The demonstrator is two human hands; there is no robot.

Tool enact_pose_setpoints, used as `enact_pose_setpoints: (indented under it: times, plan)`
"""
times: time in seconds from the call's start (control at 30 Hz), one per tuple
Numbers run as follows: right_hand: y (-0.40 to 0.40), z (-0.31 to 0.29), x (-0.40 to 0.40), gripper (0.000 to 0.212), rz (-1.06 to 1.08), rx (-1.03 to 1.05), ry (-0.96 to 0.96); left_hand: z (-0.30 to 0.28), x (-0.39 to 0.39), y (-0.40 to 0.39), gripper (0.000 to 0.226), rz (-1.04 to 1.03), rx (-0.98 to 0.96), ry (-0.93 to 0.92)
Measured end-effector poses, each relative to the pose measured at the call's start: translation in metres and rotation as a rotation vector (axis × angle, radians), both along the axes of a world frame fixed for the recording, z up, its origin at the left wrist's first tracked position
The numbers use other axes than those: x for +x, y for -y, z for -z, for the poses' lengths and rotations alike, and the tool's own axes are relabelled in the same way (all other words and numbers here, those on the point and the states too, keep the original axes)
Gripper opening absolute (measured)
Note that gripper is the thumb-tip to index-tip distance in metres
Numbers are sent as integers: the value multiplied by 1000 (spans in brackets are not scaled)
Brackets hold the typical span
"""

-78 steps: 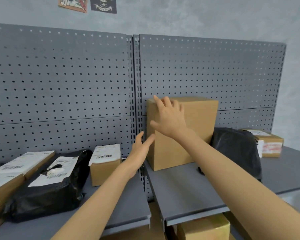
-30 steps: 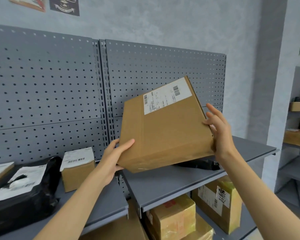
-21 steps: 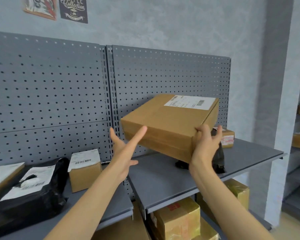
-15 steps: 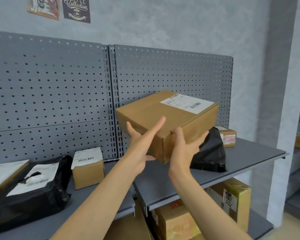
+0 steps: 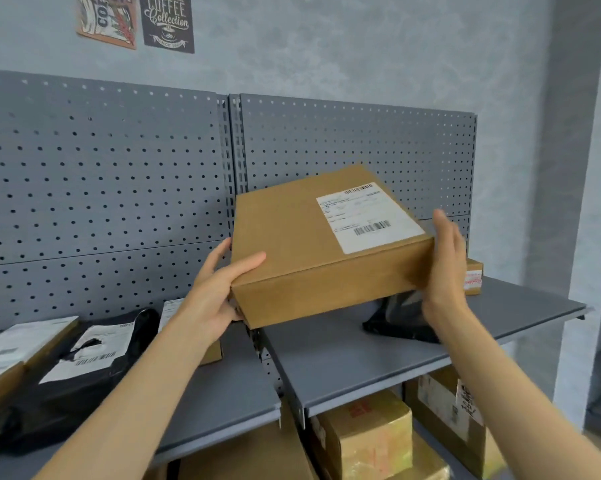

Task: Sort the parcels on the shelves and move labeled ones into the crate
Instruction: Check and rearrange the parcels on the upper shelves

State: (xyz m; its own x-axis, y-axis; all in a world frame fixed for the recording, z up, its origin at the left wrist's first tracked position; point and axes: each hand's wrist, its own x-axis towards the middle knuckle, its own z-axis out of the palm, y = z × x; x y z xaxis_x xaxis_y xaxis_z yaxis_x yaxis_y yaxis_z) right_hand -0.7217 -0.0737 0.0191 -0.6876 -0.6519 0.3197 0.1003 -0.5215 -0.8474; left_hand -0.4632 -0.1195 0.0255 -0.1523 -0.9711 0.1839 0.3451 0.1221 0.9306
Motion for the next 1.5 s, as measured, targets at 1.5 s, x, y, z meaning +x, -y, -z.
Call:
enact_pose_setpoints:
  times: [1.5]
  plan:
    - [52,58,-70,44,-132,315,-251,33,-93,2,77,-67,-327,607]
